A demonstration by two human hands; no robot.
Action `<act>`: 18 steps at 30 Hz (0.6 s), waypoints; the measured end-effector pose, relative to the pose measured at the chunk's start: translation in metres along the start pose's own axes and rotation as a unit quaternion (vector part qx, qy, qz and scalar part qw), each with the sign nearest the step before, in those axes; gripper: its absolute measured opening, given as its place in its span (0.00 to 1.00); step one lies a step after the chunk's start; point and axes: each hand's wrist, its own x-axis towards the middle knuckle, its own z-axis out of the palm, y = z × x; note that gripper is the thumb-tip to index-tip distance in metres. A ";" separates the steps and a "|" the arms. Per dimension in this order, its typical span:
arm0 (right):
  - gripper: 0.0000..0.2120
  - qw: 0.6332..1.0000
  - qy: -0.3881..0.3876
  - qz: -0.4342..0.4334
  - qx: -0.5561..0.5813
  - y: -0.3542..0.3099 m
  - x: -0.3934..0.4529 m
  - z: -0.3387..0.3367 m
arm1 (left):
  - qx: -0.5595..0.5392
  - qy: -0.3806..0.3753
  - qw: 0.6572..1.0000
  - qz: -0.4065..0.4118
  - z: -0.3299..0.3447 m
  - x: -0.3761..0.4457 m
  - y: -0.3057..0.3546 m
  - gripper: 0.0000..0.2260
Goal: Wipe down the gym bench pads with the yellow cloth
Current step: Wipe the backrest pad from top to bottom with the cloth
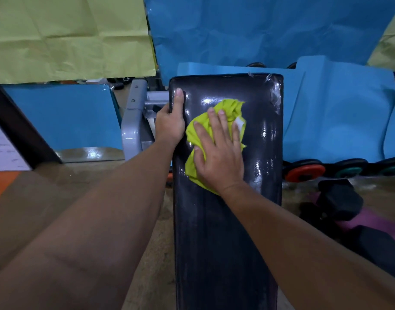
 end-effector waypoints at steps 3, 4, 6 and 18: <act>0.24 0.999 -0.028 -0.035 -0.003 0.004 -0.012 0.000 | -0.008 -0.004 1.000 0.006 -0.001 0.002 -0.002 0.27; 0.24 0.999 -0.021 -0.028 0.002 0.008 -0.012 0.000 | -0.013 -0.005 1.000 0.007 -0.001 0.001 -0.003 0.27; 0.24 1.000 0.003 0.007 0.006 0.008 -0.006 0.001 | -0.016 -0.006 1.000 0.008 -0.001 0.001 -0.006 0.28; 0.24 0.998 -0.017 -0.053 -0.025 0.005 -0.014 0.001 | -0.028 -0.041 0.999 0.004 -0.002 0.007 -0.008 0.29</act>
